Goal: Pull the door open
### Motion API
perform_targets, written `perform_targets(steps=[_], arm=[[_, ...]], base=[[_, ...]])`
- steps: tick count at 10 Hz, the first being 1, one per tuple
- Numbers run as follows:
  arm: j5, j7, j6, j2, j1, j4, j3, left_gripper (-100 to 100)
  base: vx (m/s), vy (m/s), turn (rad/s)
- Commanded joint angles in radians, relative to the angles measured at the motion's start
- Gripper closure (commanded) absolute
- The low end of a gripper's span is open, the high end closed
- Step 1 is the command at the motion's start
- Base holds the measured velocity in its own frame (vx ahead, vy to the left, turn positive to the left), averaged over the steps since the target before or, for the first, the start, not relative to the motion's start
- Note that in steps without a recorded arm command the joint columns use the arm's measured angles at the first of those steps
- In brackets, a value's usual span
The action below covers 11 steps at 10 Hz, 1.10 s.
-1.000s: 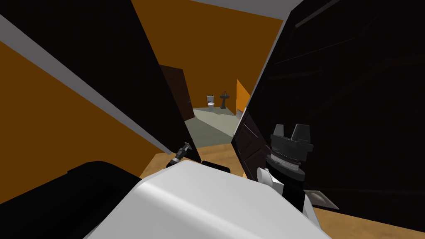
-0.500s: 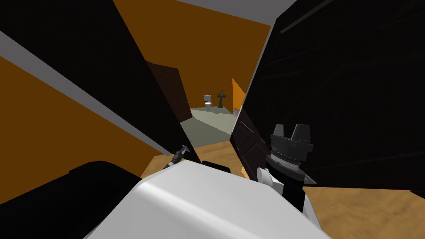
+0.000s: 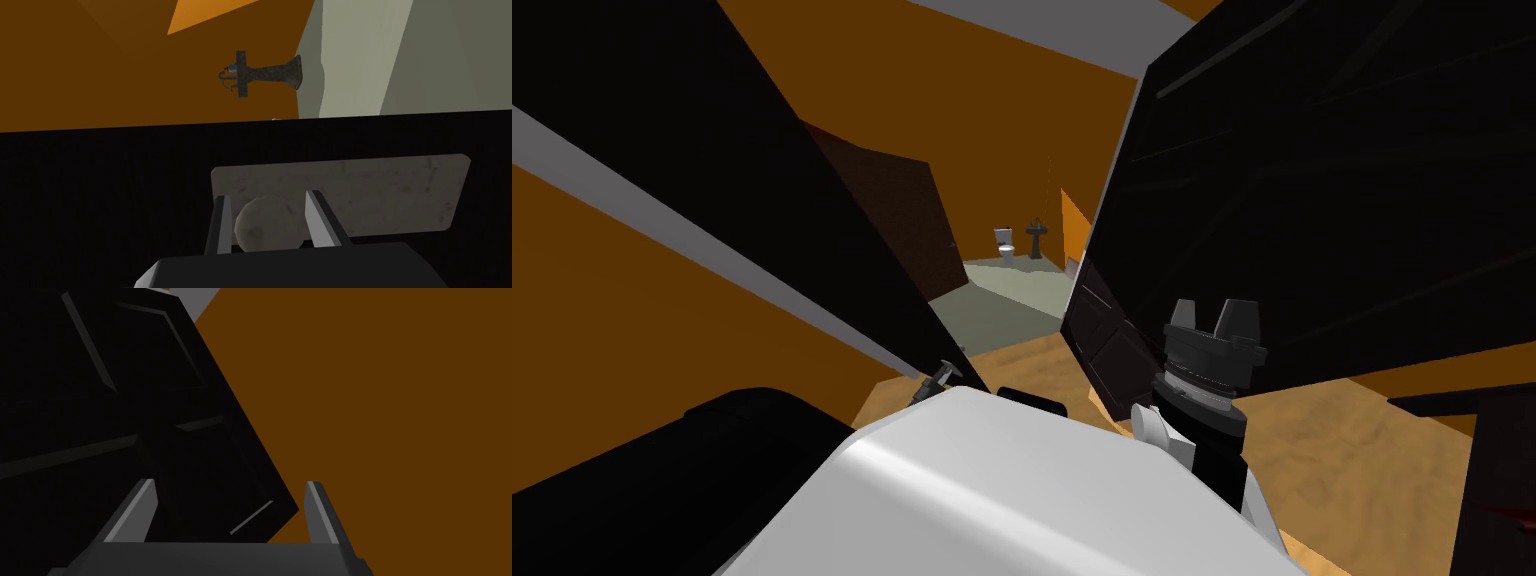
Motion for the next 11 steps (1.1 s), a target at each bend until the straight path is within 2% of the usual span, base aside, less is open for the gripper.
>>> perform_targets(steps=[1,2,3,11], arm=[[0.006,0.003,-0.036,0.007,0.008,0.025,-0.004,100],[0.008,0.004,-0.050,0.009,0.012,0.036,-0.007,100],[0.002,0.005,-0.039,0.003,0.008,0.034,-0.011,100],[0.007,0.022,-0.043,0.024,-0.043,0.069,-0.035,100]], base=[[-0.109,0.039,-0.062],[-0.080,0.030,-0.057],[-0.038,0.009,-0.009],[-0.231,0.059,-0.158]])
